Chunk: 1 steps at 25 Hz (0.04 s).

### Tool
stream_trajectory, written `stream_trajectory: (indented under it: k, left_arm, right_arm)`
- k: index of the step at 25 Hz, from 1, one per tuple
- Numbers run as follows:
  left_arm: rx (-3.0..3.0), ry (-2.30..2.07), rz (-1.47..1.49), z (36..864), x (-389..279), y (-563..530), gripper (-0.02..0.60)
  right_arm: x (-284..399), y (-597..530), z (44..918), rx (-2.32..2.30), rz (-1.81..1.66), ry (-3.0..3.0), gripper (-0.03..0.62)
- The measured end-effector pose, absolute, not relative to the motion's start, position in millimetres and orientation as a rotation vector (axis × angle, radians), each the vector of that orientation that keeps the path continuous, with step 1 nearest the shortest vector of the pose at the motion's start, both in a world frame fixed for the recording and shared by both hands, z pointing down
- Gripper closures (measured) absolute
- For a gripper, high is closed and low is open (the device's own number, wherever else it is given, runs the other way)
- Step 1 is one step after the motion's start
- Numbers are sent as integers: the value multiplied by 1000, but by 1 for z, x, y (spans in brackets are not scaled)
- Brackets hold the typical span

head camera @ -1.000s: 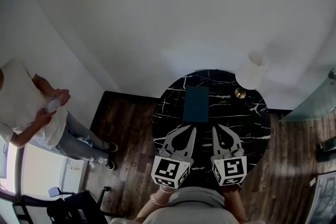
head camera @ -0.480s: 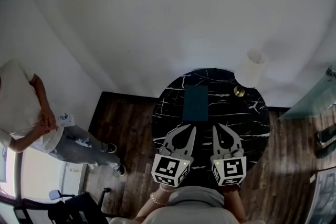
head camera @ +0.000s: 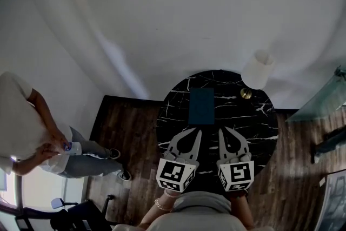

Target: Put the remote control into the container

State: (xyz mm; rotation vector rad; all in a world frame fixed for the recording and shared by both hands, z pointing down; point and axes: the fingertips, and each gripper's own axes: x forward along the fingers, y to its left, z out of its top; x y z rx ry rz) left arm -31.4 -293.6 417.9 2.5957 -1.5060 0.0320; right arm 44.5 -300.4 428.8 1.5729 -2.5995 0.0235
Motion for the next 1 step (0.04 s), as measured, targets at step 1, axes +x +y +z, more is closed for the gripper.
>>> stream_trajectory:
  k: [1]
  left_arm:
    - [2597, -1504, 34, 418, -32, -293, 574]
  right_arm:
    - [44, -300, 429, 1573, 24, -2599, 582]
